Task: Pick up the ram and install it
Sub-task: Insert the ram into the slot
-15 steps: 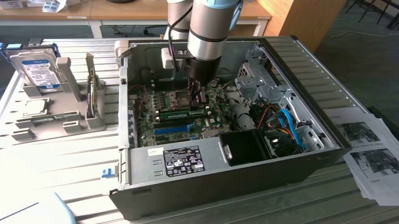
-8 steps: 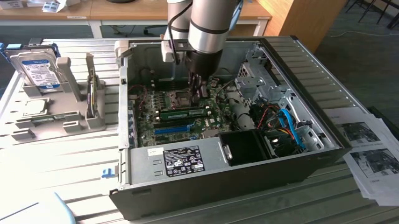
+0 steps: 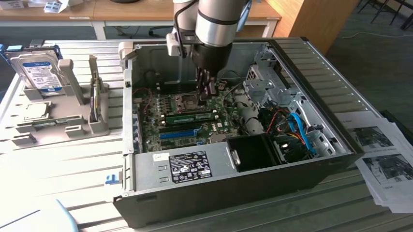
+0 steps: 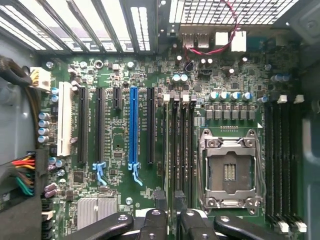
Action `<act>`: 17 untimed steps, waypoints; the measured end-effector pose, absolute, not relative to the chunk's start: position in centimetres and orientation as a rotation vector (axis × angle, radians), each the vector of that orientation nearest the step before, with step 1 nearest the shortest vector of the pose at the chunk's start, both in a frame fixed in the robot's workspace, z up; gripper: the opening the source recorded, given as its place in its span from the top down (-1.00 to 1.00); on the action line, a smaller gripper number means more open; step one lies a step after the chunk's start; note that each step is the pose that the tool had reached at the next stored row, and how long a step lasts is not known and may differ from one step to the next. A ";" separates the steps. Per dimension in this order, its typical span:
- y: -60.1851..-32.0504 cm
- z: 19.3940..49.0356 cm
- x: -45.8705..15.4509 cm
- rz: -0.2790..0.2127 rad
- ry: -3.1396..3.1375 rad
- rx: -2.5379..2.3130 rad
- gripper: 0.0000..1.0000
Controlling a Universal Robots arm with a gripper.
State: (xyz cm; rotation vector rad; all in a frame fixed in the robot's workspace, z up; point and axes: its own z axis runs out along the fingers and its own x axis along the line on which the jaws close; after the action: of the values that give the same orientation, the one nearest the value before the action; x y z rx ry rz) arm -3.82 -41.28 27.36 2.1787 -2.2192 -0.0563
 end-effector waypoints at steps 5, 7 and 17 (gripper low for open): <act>-41.3 28.3 -3.8 -0.056 -2.219 2.179 0.63; -41.3 28.6 -3.8 -0.056 -2.219 2.179 0.63; -41.3 30.4 -3.8 -0.056 -2.219 2.179 0.63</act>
State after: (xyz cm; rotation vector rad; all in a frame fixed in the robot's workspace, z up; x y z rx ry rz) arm -3.82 -41.28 30.39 2.1787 -2.2192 -0.0563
